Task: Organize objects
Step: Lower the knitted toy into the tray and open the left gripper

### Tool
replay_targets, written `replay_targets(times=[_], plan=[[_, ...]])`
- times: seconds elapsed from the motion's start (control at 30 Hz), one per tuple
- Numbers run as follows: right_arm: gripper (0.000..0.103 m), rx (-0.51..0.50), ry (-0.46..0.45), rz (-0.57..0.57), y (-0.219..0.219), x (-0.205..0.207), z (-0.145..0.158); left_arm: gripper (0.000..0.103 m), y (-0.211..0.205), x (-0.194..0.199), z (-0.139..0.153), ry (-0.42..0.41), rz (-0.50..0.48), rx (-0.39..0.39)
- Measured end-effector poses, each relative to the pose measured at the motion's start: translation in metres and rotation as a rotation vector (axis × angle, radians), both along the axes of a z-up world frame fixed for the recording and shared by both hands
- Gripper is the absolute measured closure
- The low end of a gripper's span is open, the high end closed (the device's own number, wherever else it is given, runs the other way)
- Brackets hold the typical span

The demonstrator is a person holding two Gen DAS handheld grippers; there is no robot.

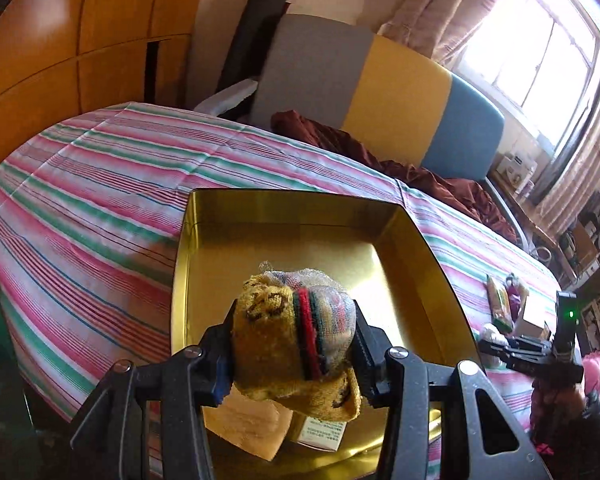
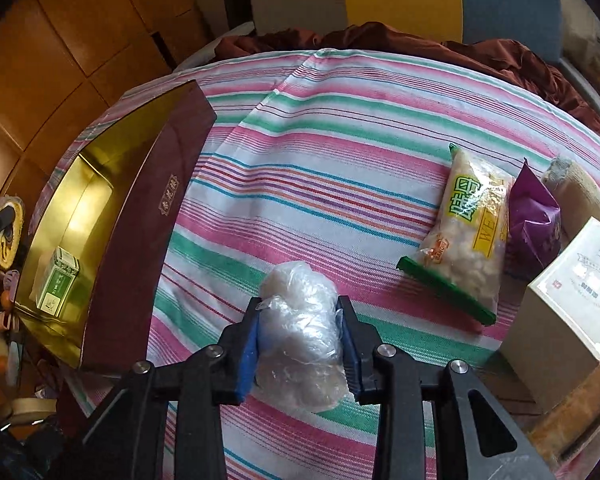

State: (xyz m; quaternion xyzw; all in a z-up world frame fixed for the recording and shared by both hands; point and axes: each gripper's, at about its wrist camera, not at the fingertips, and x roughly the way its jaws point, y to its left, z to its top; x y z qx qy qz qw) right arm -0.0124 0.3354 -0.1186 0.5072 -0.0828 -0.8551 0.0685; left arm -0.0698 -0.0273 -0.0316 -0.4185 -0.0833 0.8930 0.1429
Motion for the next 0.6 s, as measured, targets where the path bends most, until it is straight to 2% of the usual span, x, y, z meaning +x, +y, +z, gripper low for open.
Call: replay_targets(times=[0.17,0.6], plan=[[0.066,0.032,0.025,0.022,-0.004,0.000,0.001,0.055,0.002,-0.011,-0.002,-0.008,0.013,-0.022],[0.064,0.074,0.038,0.046,-0.007,0.002,0.001,0.055,0.026,-0.072,-0.012,-0.021,-0.031,-0.206]])
